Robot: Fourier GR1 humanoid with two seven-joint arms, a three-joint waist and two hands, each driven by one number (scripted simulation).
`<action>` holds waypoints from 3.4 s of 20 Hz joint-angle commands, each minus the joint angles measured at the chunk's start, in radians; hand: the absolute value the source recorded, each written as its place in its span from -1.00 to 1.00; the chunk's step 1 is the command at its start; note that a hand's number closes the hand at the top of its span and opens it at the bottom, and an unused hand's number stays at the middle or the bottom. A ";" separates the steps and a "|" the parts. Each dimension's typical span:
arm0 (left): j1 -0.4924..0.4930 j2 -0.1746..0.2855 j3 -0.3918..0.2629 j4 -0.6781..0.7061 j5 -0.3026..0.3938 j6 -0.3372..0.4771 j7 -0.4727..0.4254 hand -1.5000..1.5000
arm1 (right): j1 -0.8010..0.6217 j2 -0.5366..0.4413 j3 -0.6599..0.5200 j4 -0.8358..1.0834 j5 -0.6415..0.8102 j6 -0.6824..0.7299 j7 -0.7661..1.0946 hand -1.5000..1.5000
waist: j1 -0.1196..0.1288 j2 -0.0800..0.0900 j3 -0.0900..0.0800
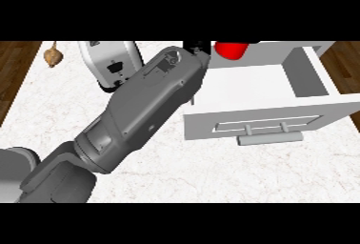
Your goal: Pick up the can, place it into the drawer and close the drawer
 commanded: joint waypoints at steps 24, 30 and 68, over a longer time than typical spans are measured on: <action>0.003 0.000 -0.150 0.091 0.209 0.081 -0.158 -1.00 | -0.089 -0.030 -0.008 -0.093 0.137 0.005 -0.060 -1.00 | -0.007 0.006 0.000; 0.000 0.000 -0.130 0.067 0.250 0.076 -0.222 -1.00 | -0.128 -0.060 0.048 -0.137 0.282 0.085 -0.158 -1.00 | 0.002 0.008 -0.001; 0.073 0.200 -0.149 -0.160 0.156 0.122 -0.022 -1.00 | -0.844 -0.102 0.718 0.920 1.678 -0.454 -0.408 -1.00 | 0.123 -0.010 -0.002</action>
